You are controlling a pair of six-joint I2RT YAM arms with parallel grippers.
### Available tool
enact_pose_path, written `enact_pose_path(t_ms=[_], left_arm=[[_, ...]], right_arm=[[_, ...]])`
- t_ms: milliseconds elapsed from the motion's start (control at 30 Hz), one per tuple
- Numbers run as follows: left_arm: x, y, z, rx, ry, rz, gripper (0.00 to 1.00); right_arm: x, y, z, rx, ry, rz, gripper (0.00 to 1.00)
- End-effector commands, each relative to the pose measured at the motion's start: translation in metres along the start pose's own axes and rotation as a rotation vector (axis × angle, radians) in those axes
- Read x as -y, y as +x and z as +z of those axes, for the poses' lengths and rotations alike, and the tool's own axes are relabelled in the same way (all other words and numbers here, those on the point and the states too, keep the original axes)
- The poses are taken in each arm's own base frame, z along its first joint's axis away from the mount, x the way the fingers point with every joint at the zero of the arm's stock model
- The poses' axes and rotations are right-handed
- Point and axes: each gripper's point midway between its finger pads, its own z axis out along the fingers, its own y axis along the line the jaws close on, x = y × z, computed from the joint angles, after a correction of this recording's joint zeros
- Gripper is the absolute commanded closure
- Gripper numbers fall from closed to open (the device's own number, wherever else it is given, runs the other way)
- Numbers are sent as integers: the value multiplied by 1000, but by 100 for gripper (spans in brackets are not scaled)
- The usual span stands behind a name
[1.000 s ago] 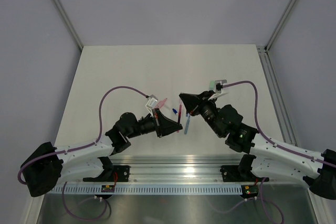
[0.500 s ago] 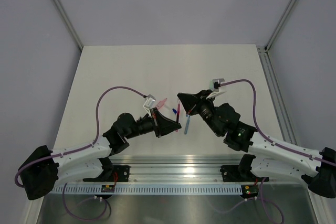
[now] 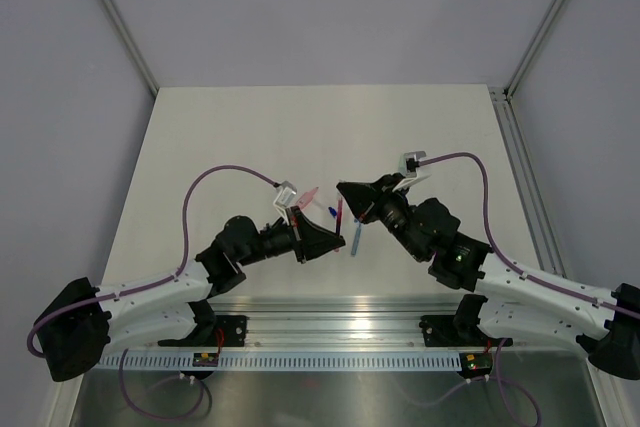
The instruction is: Insert the pens into the pen caps
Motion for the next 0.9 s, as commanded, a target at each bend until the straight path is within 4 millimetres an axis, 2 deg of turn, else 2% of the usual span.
enact_pose_path(t_ms=[0,367,500,633,733,867], left_arm=[[19,-26,4,77,50,62,100],[18,-30,0,92,29,80,100],[18,-32,2,96,29,77,100],[19,-34,4,99,32,75,100],[21,-39,6,110,34,84,100],[23,-47,8,129,24,108,100]], right_arm=[[-7,11,-6,-51,-38,6,100],[23,38,-17,-118,42,6,100],[20,36,-20,-113,16,11,100],[14,44,-19,-142,-15,24,100],[16,57,-19,-174,-22,48,100],[28,84,-28,-247,-16,74,100]])
